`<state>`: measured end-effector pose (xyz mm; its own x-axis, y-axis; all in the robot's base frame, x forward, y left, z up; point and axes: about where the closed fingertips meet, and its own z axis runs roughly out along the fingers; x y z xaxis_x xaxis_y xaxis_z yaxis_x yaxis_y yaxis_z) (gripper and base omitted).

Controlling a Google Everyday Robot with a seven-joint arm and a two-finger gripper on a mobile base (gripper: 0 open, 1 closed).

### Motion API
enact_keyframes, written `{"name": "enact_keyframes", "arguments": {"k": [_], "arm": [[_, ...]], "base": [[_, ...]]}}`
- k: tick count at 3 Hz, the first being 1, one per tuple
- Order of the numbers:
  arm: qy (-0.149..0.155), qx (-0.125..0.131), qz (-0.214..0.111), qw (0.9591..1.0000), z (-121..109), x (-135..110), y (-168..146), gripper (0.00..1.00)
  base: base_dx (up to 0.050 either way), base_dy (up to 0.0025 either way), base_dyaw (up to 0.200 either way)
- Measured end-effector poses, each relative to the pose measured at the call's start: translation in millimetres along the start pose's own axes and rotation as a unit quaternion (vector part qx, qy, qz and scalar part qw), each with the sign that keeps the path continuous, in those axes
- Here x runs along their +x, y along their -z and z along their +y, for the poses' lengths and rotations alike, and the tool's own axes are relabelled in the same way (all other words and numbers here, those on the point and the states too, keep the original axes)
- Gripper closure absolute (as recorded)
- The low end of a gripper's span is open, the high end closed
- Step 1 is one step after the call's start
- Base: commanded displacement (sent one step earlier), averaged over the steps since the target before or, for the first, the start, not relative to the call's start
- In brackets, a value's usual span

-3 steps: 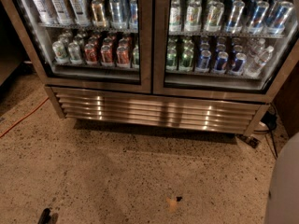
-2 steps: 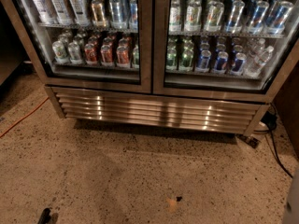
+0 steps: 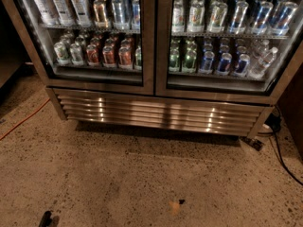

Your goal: Open right fridge door

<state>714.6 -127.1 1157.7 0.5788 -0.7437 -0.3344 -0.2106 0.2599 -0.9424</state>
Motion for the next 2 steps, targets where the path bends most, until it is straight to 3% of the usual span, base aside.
{"name": "enact_keyframes", "arguments": {"k": [1, 2], "arm": [[0.034, -0.003, 0.028, 0.999, 26.3, -19.3, 20.6, 0.0], [0.034, -0.002, 0.028, 0.999, 25.4, -19.5, 20.7, 0.0]], "base": [[0.0, 0.0, 0.0], [0.0, 0.0, 0.0]]}}
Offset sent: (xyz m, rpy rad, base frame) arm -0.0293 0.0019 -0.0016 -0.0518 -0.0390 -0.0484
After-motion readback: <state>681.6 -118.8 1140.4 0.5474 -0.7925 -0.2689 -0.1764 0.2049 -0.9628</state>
